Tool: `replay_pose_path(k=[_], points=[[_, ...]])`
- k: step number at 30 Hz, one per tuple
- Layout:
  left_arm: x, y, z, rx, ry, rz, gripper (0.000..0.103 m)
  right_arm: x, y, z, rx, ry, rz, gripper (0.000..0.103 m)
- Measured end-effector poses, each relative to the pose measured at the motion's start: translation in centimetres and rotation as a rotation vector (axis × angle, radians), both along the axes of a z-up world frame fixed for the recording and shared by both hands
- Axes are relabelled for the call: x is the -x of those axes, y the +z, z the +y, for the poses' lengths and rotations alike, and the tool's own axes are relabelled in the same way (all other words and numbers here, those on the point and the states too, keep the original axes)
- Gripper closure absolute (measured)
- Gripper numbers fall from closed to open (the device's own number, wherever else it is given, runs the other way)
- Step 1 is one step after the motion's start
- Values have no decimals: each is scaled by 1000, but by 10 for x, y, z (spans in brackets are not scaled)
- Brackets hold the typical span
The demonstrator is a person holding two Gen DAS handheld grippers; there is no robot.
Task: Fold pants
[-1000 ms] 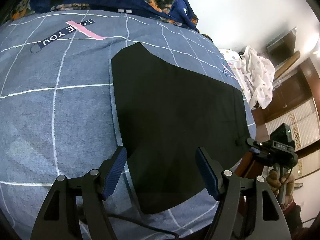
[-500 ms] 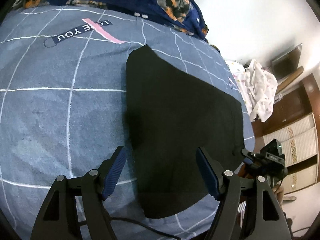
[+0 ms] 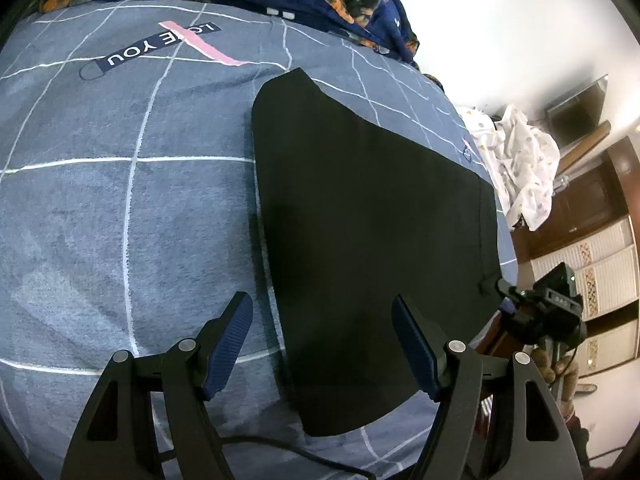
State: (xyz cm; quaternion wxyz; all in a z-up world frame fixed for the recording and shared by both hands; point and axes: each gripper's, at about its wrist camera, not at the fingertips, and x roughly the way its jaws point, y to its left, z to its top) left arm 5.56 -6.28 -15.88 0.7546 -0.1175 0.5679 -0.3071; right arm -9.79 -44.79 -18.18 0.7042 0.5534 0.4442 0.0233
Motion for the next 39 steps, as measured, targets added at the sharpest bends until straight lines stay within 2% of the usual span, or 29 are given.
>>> replay_pose_path(k=[2,7,11,18,20,22,24,28,30,31,33,35,36,39], points=[[0,0,1,1,-8,-12,31,-3,9,-1,46,16,-6,74],[-5,-4,3,4,-39,-21,31,-19,28,-2,229,117,-20,45],[-13,-14,4,11,-72,1,31,-37,18,-5,265,200,-4,45],[-29,-22,-4,141,-189,65,31,-71,3,-1,196,340,-34,45],[-33,-24,-15,161,-252,74,30,-78,0,2,167,386,-43,45],[-34,-24,-28,143,-311,66,30,-87,-3,5,136,444,-53,43],[-36,-22,-35,126,-343,47,30,-93,-7,6,95,456,-63,43],[-37,-19,-43,107,-363,17,30,-108,-11,9,46,482,-74,43],[-30,-16,-47,67,-372,-41,32,-115,-12,14,48,502,-75,43],[-23,-14,-51,12,-370,-105,40,-118,-11,17,54,509,-76,43],[-11,-12,-56,-74,-369,-205,45,-122,-11,22,67,500,-84,43],[-4,-12,-58,-113,-357,-243,50,-119,-10,25,111,492,-88,50],[-3,-12,-57,-127,-350,-253,54,-118,-10,25,138,493,-81,63],[-1,-7,-56,-159,-314,-278,63,-110,-15,22,131,449,-86,68]])
